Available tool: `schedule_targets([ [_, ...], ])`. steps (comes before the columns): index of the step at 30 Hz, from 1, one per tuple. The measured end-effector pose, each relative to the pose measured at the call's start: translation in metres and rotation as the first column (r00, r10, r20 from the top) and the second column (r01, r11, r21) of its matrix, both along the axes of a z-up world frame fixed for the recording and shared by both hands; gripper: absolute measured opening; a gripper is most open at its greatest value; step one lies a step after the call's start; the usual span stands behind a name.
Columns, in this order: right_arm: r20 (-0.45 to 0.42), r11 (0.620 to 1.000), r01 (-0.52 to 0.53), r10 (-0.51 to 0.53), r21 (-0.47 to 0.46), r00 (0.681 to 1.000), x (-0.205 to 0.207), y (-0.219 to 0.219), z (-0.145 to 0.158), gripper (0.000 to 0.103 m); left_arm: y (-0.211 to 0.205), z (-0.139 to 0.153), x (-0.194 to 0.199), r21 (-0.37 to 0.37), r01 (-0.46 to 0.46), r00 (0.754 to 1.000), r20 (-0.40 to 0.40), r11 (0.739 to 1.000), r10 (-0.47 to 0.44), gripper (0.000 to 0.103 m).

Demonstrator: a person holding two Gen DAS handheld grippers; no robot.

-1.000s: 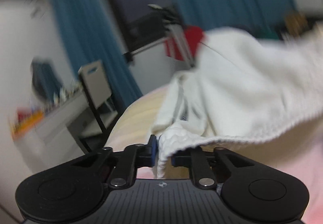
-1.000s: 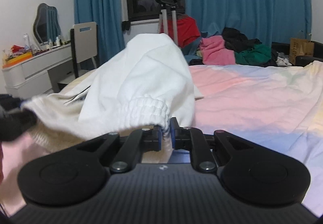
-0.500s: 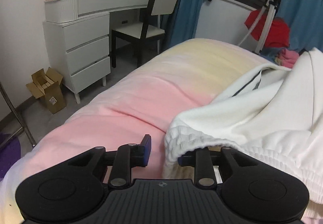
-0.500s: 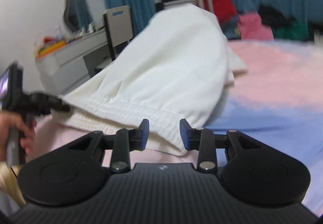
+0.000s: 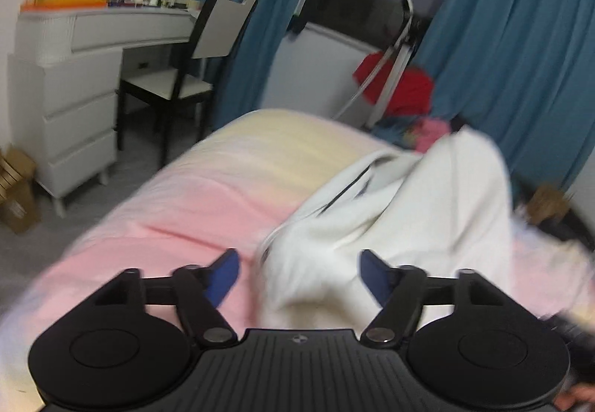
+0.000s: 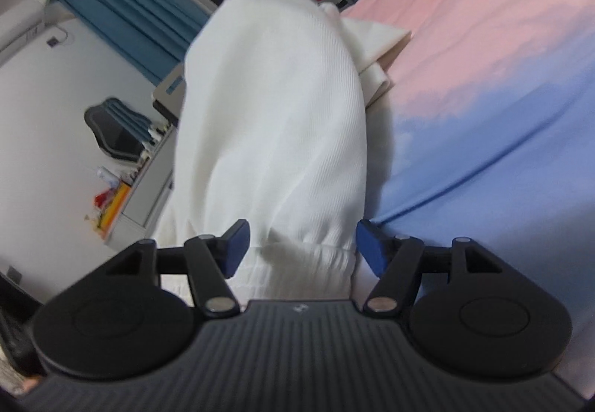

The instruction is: Fold clothes

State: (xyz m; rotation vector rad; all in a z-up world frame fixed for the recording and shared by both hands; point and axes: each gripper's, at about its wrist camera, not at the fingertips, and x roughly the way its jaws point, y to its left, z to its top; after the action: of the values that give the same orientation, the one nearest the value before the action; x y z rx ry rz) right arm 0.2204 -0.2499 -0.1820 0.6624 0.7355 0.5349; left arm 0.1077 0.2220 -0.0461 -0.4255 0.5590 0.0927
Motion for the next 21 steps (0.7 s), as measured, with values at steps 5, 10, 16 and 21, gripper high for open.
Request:
schedule_targets([
  [5,0.020,0.999,-0.030,0.031,-0.029,0.999,0.006,0.006,-0.002,0.067,0.020,-0.013,0.012,-0.128,-0.070,0.998,-0.017,0.989,0.068,0.084],
  [10,0.045,0.997,-0.041,0.045,-0.071,0.998,0.012,0.010,-0.005,0.066,0.039,-0.051,0.038,-0.167,-0.078,0.989,-0.137,0.983,0.055,0.079],
  [16,0.034,0.996,-0.058,0.060,-0.070,0.998,0.020,0.018,-0.009,0.048,0.026,-0.058,0.052,-0.177,-0.009,0.990,-0.144,0.984,-0.017,0.060],
  [21,0.045,0.998,-0.042,0.044,-0.043,0.998,-0.004,0.020,0.010,0.037,0.014,-0.050,0.063,-0.117,-0.015,0.994,-0.112,0.993,0.001,0.019],
])
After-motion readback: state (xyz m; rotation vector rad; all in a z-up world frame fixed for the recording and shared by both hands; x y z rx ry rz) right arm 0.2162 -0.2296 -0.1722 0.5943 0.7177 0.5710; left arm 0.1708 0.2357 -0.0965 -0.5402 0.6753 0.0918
